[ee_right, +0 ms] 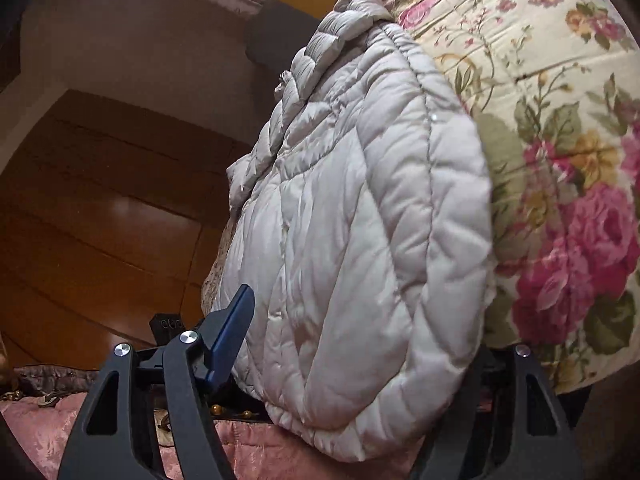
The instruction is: Fold large clothes
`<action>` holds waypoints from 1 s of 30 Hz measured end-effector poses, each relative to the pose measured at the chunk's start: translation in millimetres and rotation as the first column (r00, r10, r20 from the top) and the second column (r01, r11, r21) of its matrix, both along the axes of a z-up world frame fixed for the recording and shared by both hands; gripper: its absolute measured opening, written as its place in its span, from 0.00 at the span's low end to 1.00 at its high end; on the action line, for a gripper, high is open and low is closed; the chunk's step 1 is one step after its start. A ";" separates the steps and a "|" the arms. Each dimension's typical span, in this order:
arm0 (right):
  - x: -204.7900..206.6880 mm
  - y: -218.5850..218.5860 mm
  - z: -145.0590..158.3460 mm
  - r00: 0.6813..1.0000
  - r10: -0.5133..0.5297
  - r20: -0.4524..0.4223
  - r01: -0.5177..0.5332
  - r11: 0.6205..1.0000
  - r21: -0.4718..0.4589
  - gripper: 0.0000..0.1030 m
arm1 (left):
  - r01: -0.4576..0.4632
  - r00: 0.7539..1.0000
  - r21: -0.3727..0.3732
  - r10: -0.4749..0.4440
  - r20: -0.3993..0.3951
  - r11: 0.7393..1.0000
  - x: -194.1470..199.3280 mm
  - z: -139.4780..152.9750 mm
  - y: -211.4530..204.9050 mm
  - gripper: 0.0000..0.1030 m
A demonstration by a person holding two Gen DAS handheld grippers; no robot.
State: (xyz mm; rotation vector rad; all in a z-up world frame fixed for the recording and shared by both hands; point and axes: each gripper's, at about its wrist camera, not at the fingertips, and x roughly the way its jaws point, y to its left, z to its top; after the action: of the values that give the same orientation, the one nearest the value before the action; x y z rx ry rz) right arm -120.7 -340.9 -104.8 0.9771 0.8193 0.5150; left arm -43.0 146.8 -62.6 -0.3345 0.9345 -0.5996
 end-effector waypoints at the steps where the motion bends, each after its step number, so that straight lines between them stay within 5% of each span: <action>1: 1.6 4.9 -0.9 1.000 0.014 -0.003 -0.014 1.000 0.004 0.68 | 0.001 1.000 -0.002 -0.001 -0.014 1.000 0.0 -1.7 -1.8 0.75; 3: 6.9 12.8 0.6 0.999 0.037 -0.005 -0.037 0.999 0.005 0.65 | -0.006 0.999 -0.039 0.004 -0.052 0.999 4.0 -3.5 -1.2 0.62; 5: 11.6 17.8 1.5 0.998 0.059 -0.008 -0.059 0.998 0.011 0.44 | -0.019 0.993 -0.132 0.003 -0.117 0.991 7.4 -7.9 5.1 0.35; 7: 13.3 20.3 1.2 0.998 0.064 -0.007 -0.064 0.998 0.016 0.36 | -0.061 0.988 -0.184 0.033 -0.153 0.981 7.6 -9.1 11.9 0.21; 13: 9.3 7.8 35.0 0.988 0.004 0.154 -0.024 0.992 0.128 0.23 | -0.073 0.996 -0.380 0.047 -0.078 0.922 -1.8 30.6 24.4 0.14; 22: -6.5 11.4 112.0 0.896 0.030 0.443 -0.117 0.978 0.171 0.21 | 0.009 0.998 -0.575 0.031 0.059 0.818 -25.2 88.4 34.8 0.12; 24: -13.1 11.0 120.5 0.881 0.040 0.472 -0.143 0.972 0.184 0.21 | 0.010 0.999 -0.636 0.024 0.046 0.771 -31.3 95.0 44.0 0.12; 28: -37.3 7.4 130.0 0.844 0.042 0.535 -0.199 0.950 0.239 0.21 | 0.030 1.000 -0.779 -0.014 0.028 0.626 -43.7 104.7 62.9 0.12; 30: -59.5 4.8 133.9 0.819 0.054 0.571 -0.238 0.937 0.254 0.21 | 0.052 0.999 -0.806 -0.022 0.048 0.589 -48.0 115.6 68.7 0.12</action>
State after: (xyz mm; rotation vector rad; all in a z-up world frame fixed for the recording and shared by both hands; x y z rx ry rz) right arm -180.2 -336.2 29.1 0.9818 0.2811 1.0386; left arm -91.1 215.5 53.0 -1.1376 0.5738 -1.0622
